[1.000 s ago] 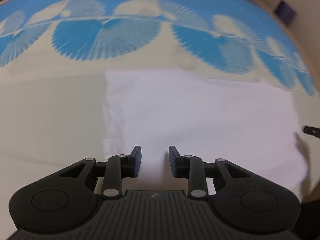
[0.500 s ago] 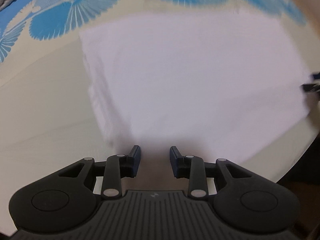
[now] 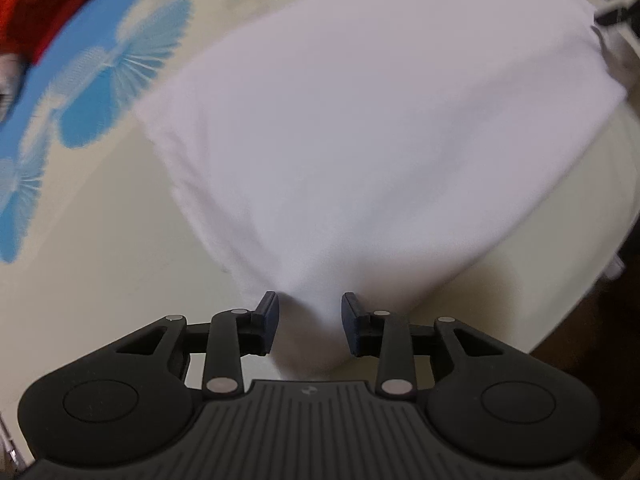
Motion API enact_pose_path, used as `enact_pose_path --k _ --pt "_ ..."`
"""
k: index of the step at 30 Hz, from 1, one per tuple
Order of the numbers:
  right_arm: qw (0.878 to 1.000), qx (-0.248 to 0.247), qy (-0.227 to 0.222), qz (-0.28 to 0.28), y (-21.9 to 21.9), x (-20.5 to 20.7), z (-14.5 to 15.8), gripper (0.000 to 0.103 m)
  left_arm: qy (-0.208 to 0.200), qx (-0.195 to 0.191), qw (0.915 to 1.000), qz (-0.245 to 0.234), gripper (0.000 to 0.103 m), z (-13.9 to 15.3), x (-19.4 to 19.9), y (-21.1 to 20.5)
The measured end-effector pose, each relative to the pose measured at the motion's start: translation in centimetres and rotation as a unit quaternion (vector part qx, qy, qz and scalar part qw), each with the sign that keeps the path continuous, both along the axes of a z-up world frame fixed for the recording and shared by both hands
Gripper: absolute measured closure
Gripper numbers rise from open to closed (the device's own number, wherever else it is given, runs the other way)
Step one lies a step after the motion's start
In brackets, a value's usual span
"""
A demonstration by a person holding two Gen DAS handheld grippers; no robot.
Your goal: Fold small clothes
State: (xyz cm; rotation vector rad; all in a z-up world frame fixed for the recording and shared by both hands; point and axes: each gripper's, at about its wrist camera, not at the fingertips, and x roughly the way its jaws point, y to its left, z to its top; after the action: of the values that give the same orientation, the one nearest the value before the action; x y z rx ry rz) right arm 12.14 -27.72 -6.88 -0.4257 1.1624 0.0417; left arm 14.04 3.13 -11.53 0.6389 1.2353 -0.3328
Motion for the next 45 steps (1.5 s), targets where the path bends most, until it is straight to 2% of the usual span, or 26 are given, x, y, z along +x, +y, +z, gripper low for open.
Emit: enact_pose_path --k 2,5,7,9,12,15,17,20,22,24,27,28,30,33,35,38,40,41,45 --pt "0.996 0.032 -0.068 -0.042 -0.8 0.0 3.1 0.048 -0.036 0.004 0.9989 0.029 0.056 1.6 0.1 0.5" --pt "0.979 0.085 -0.144 -0.116 -2.0 -0.5 7.3 0.046 -0.110 0.026 0.9916 0.063 0.044 3.9 0.0 0.6" --pt "0.967 0.122 -0.175 -0.139 -2.5 -1.4 9.3 0.046 -0.151 0.012 0.9849 0.083 0.040 5.7 -0.8 0.3" --pt "0.957 0.149 -0.201 -0.145 -2.0 -3.3 10.8 0.044 -0.177 -0.028 0.9781 0.106 0.039 7.6 -2.2 -0.2" --pt "0.953 0.177 -0.213 -0.125 -1.3 -5.5 11.3 0.043 -0.212 -0.064 0.9679 0.118 0.038 9.1 -5.0 -1.2" --pt "0.953 0.183 -0.214 -0.109 -0.9 -7.8 10.4 0.041 -0.249 -0.043 0.9616 0.108 0.037 9.0 -7.9 -2.8" --pt "0.957 0.185 -0.194 -0.106 0.2 -9.2 9.6 0.040 -0.257 -0.048 0.9587 0.113 0.037 8.3 -9.5 -3.5" --pt "0.971 0.162 -0.155 -0.084 1.3 -9.4 6.8 0.040 -0.242 -0.100 0.9547 0.142 0.037 6.1 -10.2 -3.2" --pt "0.975 0.141 -0.155 -0.079 1.7 -9.7 5.5 0.040 -0.200 -0.152 0.9524 0.174 0.045 4.2 -10.3 -1.9" --pt "0.974 0.133 -0.160 -0.090 1.4 -9.8 4.6 0.040 -0.144 -0.174 0.9485 0.222 0.078 2.7 -9.7 -0.4" --pt "0.967 0.151 -0.147 -0.145 -0.3 -9.9 3.2 0.041 -0.120 -0.233 0.9187 0.296 0.081 2.2 -8.4 3.1" --pt "0.963 0.162 -0.135 -0.171 -0.8 -9.7 2.9 0.041 -0.117 -0.242 0.9108 0.313 0.081 2.0 -8.1 4.0" --pt "0.951 0.193 -0.143 -0.193 -1.8 -9.4 2.8 0.041 -0.098 -0.262 0.8939 0.351 0.081 1.2 -7.6 5.7" --pt "0.957 0.159 -0.143 -0.198 -2.6 -9.2 1.8 0.041 -0.057 -0.296 0.8630 0.406 0.080 -0.4 -7.0 7.5" --pt "0.955 0.161 -0.126 -0.214 -3.7 -9.1 1.0 0.041 -0.041 -0.304 0.8484 0.431 0.078 -1.2 -6.6 8.1" --pt "0.944 0.186 -0.111 -0.248 -5.3 -9.4 0.6 0.041 -0.037 -0.299 0.8439 0.444 0.077 -2.0 -6.2 8.4" --pt "0.941 0.189 -0.107 -0.258 -5.7 -9.4 0.3 0.041 -0.043 -0.298 0.8435 0.444 0.075 -2.1 -6.2 8.4" --pt "0.941 0.191 -0.106 -0.260 -5.8 -9.4 0.2 0.041 -0.046 -0.300 0.8424 0.445 0.071 -2.1 -6.0 8.4" --pt "0.943 0.189 -0.109 -0.253 -5.5 -9.5 0.3 0.041 -0.056 -0.313 0.8270 0.463 0.060 -2.4 -5.5 8.9"
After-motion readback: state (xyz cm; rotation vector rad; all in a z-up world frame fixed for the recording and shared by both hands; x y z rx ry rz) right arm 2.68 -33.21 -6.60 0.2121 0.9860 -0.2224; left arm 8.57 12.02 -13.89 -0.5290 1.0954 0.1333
